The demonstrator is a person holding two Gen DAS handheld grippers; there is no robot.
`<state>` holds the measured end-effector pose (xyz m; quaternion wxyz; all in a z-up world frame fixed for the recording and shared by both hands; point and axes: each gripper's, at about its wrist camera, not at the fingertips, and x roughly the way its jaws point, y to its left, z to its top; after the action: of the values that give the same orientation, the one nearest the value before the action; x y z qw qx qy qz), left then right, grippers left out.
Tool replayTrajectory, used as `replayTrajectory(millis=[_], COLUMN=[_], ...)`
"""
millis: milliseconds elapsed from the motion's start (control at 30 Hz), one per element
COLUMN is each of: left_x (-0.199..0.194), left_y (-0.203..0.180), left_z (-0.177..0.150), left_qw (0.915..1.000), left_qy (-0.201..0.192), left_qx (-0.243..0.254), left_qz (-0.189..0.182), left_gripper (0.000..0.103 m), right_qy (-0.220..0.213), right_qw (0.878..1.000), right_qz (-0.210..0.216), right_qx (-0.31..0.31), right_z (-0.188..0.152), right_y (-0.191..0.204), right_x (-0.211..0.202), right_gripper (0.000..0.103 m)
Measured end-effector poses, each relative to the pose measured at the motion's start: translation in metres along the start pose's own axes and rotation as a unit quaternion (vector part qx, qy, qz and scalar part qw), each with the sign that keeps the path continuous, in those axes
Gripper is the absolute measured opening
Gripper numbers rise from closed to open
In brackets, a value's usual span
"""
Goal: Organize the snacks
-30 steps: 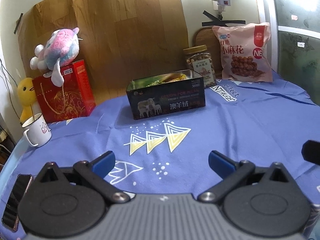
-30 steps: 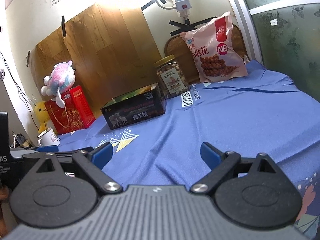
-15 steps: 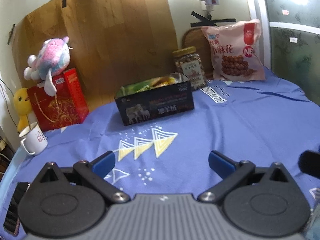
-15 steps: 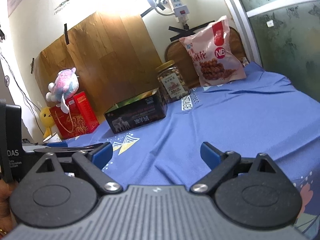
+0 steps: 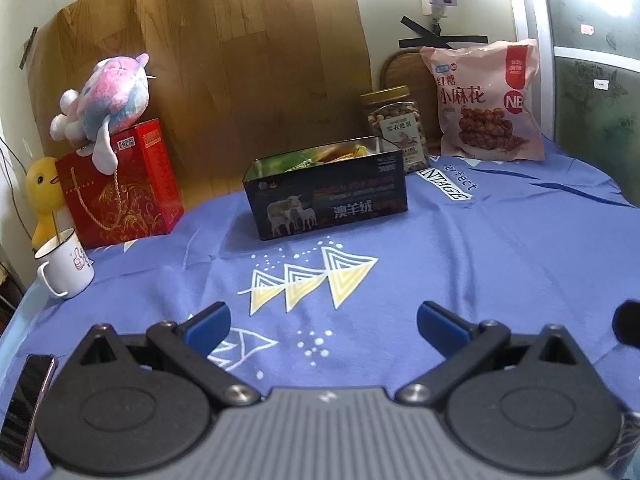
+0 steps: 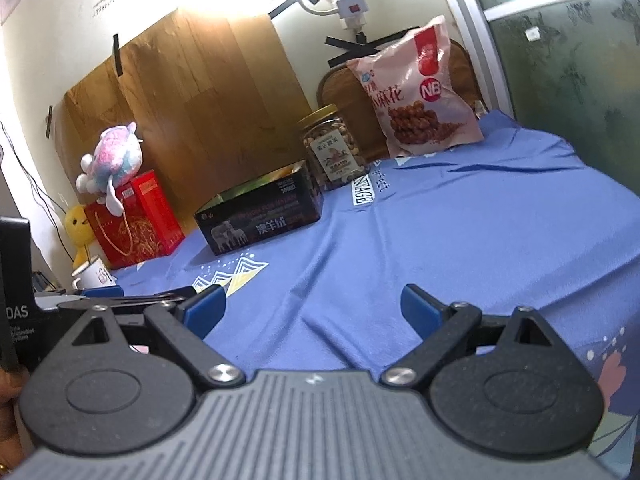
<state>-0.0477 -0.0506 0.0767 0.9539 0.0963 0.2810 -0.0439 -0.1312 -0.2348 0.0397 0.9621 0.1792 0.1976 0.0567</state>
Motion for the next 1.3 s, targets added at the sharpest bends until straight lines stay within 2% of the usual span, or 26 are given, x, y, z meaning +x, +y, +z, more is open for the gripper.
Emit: replayTrajectory(millis=[67,200,467,733,967,1133,1300], left_x=[0.003,0.014,0.031,0.032,0.028,0.025,0.024], left_y=[0.008,0.022,0.028,0.033,0.030,0.027,0.022], left_z=[0.002,0.014,0.033,0.038,0.039,0.041,0.040], left_qw=[1.0000,0.9993,0.9990,0.9972,0.9976,0.9977,0.9978], left_qy=[-0.004,0.007,0.040,0.058,0.052,0.047,0.048], left_qx=[-0.005,-0.027,-0.017,-0.040,-0.032,-0.031,-0.024], left_qz=[0.001,-0.026,0.010,0.023,0.033,0.036,0.040], left_gripper=[0.103,0.103,0.103,0.103,0.103,0.103,0.103], right_qy=[0.009,0.028,0.042,0.052,0.049,0.054,0.046], right_qw=[1.000,0.999,0.998,0.996,0.996,0.995,0.995], right_qz=[0.001,0.003,0.027,0.045,0.058,0.074,0.077], right_qx=[-0.004,-0.015,-0.027,-0.049,-0.052,-0.038,-0.052], right_z=[0.001,0.011,0.044,0.058,0.065,0.058,0.054], right_y=[0.006,0.016,0.024,0.035,0.037,0.036,0.040], right_x=[0.007,0.025,0.048,0.061,0.055,0.057,0.056], right_gripper=[0.096,0.096,0.096,0.096,0.096,0.096,0.096])
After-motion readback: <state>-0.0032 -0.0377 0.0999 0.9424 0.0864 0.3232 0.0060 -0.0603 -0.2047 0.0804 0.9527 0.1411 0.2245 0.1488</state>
